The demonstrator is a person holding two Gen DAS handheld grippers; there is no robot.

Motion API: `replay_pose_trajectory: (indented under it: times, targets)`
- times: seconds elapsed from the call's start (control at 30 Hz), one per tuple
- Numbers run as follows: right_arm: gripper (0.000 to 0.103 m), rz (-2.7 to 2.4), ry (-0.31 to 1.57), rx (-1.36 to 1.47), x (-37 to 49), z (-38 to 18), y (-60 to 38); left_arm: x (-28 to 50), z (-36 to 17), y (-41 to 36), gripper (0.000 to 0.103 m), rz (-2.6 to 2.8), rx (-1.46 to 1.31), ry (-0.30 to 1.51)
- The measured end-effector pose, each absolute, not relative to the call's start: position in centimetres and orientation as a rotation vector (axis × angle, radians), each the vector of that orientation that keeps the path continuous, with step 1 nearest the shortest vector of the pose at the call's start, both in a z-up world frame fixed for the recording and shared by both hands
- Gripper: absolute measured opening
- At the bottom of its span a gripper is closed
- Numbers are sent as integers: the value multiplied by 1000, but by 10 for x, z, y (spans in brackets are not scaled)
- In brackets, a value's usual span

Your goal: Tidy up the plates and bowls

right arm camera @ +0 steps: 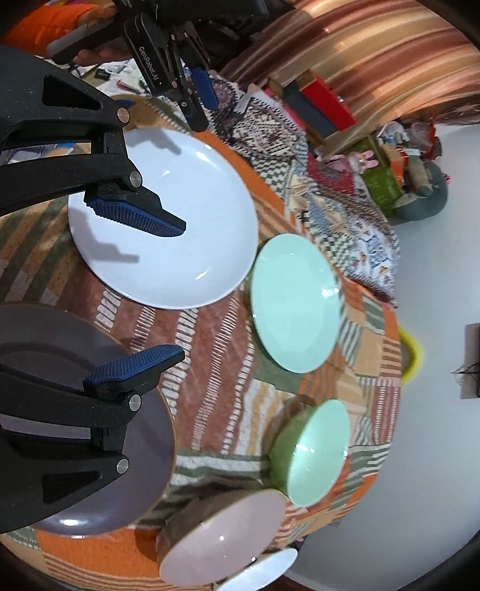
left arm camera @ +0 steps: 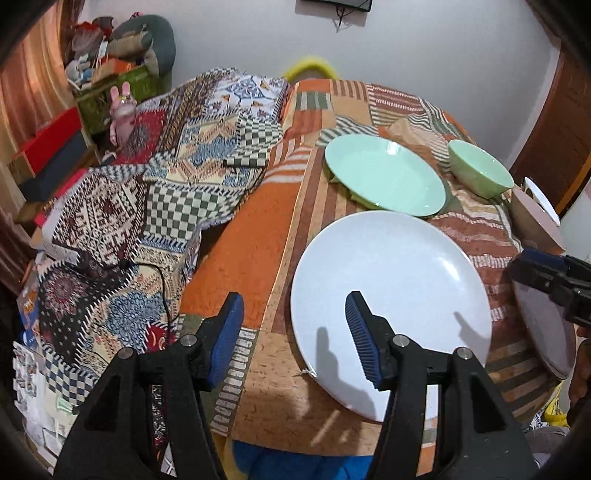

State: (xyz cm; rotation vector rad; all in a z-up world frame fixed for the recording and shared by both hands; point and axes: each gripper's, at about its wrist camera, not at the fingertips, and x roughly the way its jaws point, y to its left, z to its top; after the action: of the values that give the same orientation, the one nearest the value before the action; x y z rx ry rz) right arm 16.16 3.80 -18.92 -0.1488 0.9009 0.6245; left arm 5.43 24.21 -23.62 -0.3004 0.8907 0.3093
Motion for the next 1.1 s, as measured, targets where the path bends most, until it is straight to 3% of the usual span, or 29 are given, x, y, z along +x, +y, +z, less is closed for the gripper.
replay_pose_trajectory:
  times: [0.27,0.33,0.6,1.1]
  targets:
    - [57,610,993,-132,173,-211,47,55,-262,256,56,278,-365,910]
    - [57,600,1004,-119,175,-211,46,55,-265,257,48,265,-370,910]
    - [36,590,1070,-149,179,-223,57,60,-276,256,33,192,-422,919]
    - [32,590,1097,-185,181,-227,62,60,-276,245,27,160,-369,910]
